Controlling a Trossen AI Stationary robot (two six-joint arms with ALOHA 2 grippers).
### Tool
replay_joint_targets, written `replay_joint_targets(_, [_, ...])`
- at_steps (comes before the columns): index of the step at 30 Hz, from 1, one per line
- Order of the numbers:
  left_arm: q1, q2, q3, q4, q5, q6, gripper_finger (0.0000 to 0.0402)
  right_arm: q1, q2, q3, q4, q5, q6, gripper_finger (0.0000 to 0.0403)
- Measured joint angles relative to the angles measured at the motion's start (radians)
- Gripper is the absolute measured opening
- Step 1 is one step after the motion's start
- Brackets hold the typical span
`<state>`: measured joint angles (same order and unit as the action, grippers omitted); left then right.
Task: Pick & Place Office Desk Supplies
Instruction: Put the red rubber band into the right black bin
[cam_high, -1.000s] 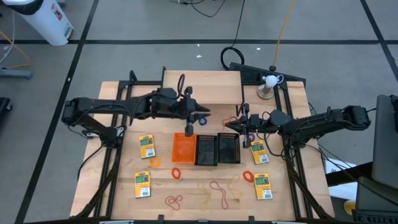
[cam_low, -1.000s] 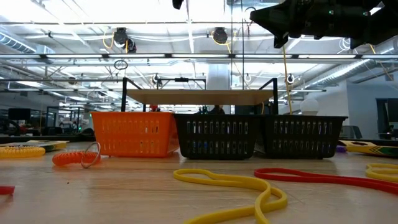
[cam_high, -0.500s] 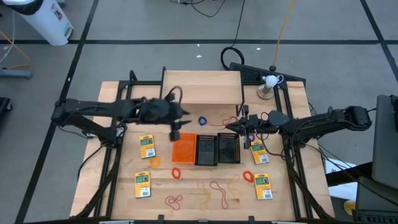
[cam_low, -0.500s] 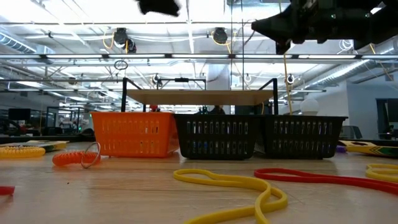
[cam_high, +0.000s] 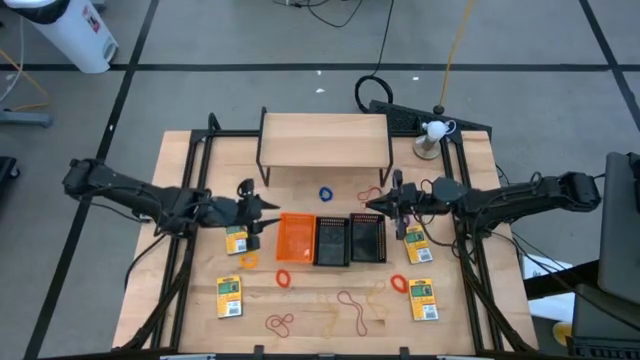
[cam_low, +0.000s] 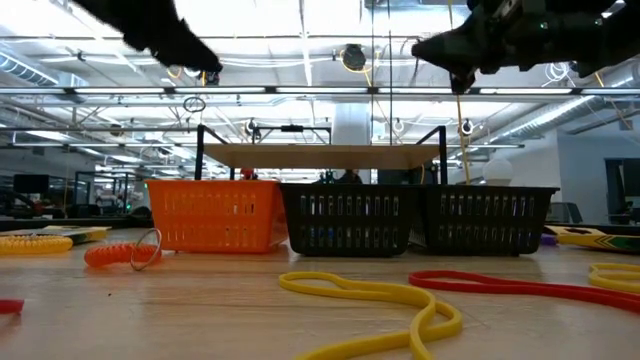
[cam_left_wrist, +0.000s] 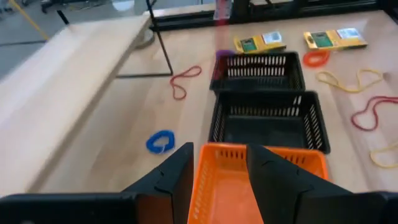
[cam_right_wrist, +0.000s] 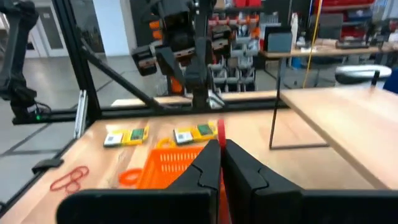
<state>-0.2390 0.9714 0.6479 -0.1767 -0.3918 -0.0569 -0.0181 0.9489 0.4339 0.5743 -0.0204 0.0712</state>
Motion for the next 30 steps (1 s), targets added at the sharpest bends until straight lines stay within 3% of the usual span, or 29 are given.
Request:
replay_joint_targets(5, [0.002, -0.08, -0.153, 0.138, 0.013, -0.025, 0.015, 0.006, -0.025, 0.021, -0.121, -0.003, 0.083, 0.0])
replay_joint_targets(8, [0.004, -0.108, -0.199, 0.215, 0.024, -0.024, 0.015, 0.038, -0.037, 0.11, -0.359, 0.033, 0.117, 0.0])
replay_joint_targets(12, [0.005, -0.126, -0.215, 0.251, 0.023, -0.003, 0.015, 0.104, -0.004, 0.298, -0.696, 0.161, 0.131, 0.0])
replay_joint_targets(16, [0.011, -0.135, -0.215, 0.256, 0.023, 0.004, 0.015, 0.152, 0.046, 0.443, -0.9, 0.178, 0.179, 0.0])
replay_joint_targets(30, [0.016, -0.135, -0.216, 0.261, 0.02, 0.023, 0.015, 0.177, 0.179, 0.493, -1.038, 0.173, 0.311, 0.0])
